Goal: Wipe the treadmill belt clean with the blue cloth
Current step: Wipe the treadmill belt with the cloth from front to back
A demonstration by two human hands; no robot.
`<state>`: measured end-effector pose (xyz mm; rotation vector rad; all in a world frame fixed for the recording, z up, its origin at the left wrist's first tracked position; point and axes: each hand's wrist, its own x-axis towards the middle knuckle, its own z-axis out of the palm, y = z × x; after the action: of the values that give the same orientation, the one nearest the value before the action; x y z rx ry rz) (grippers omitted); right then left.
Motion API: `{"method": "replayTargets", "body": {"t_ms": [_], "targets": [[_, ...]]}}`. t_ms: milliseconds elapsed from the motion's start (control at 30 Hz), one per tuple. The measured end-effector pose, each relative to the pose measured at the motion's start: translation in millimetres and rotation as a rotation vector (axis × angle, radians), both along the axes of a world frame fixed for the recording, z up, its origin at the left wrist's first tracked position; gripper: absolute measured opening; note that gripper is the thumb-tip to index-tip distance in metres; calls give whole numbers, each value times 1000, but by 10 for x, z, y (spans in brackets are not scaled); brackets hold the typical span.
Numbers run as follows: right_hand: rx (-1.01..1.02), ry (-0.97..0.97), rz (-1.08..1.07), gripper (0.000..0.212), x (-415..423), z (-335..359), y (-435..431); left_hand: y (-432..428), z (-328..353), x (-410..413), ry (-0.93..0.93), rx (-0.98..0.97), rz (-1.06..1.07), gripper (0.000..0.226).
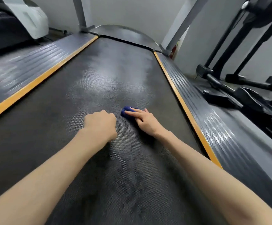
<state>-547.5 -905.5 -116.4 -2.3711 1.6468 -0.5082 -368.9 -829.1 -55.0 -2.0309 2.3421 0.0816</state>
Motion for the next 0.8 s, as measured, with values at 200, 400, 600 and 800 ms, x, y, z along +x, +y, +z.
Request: {"method": "replayTargets", "body": {"t_ms": [200, 400, 600, 800], "targets": [[89, 161, -482, 56, -1036, 104, -77, -3, -195, -402, 121, -9, -259, 36], [119, 147, -533, 49, -928, 177, -372, -179, -316, -285, 231, 165, -202, 37], [125, 96, -515, 55, -1007, 150, -699, -217, -369, -274, 213, 133, -218, 39], [-18, 58, -336, 49, -1040, -2, -208, -187, -363, -319, 183, 125, -217, 41]]}}
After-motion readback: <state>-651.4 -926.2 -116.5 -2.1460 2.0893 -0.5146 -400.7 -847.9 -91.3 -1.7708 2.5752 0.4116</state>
